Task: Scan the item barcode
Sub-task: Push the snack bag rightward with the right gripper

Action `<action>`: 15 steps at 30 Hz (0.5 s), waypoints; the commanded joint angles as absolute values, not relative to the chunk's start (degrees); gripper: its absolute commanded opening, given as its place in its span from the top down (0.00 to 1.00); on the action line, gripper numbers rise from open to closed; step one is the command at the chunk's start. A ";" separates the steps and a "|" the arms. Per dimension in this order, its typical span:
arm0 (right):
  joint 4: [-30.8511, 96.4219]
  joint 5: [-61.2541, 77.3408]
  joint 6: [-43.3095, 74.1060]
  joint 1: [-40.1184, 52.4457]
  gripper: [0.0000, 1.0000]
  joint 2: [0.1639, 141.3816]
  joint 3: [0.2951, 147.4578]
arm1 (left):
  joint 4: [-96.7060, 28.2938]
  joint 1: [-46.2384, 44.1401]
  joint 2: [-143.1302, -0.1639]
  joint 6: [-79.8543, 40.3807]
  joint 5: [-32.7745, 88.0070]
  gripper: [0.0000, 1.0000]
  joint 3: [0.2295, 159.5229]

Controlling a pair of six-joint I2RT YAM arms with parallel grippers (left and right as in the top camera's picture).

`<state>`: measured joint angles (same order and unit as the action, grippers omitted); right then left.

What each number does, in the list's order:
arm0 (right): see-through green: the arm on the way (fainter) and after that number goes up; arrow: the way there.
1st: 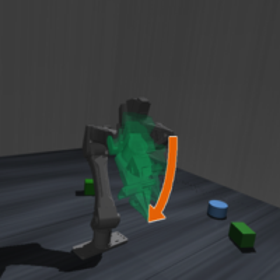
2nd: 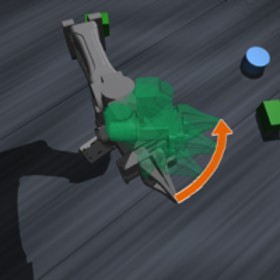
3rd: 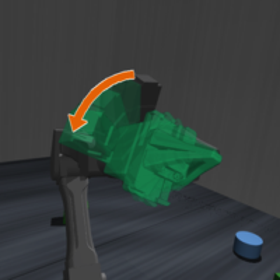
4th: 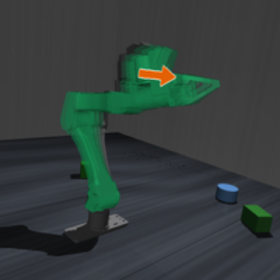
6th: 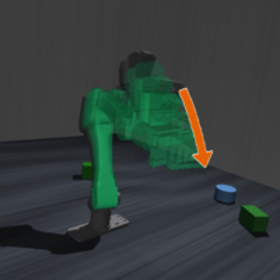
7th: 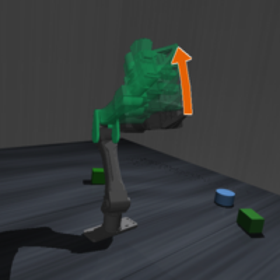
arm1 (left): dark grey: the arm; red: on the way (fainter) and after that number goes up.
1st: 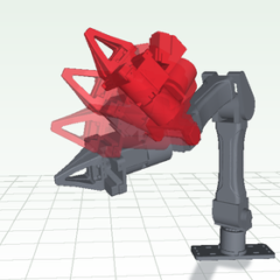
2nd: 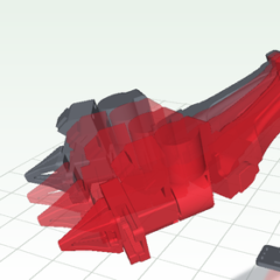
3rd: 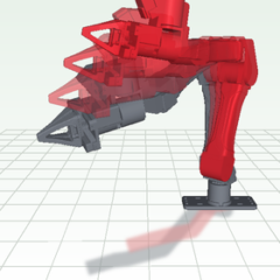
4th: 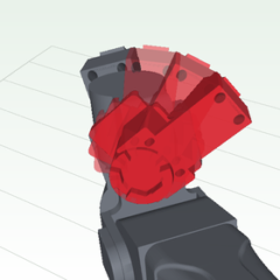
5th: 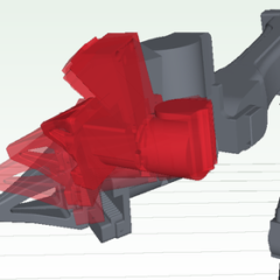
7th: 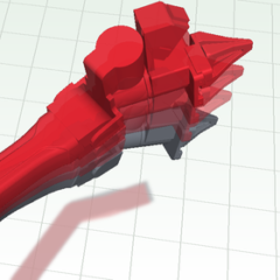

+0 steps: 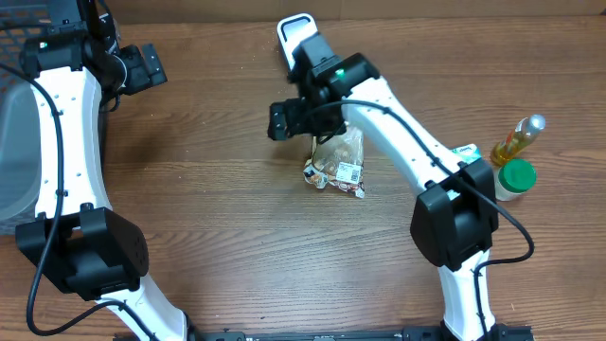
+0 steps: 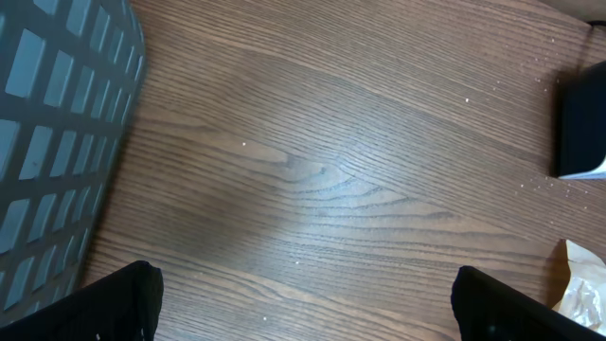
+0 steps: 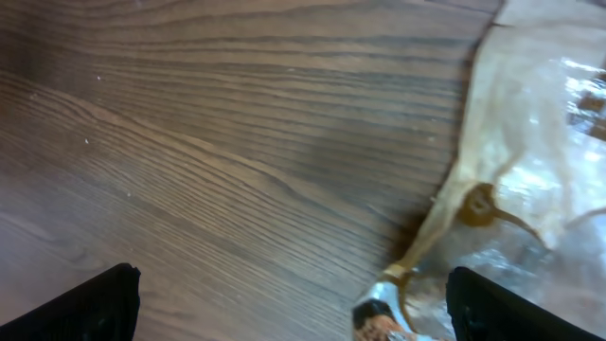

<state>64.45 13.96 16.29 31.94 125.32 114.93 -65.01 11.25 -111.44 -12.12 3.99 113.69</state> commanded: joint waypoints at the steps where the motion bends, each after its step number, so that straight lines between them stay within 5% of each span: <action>1: 63.02 10.09 16.60 33.76 0.00 125.78 114.69 | -64.88 10.85 -111.26 -12.69 3.62 0.00 114.56; 15: 63.35 2.11 18.28 35.35 0.00 132.20 114.69 | -64.90 10.85 -111.26 -12.69 3.60 0.01 114.56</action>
<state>62.78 7.07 17.82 35.40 131.24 114.93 -65.04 11.25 -111.44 -12.12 3.99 113.69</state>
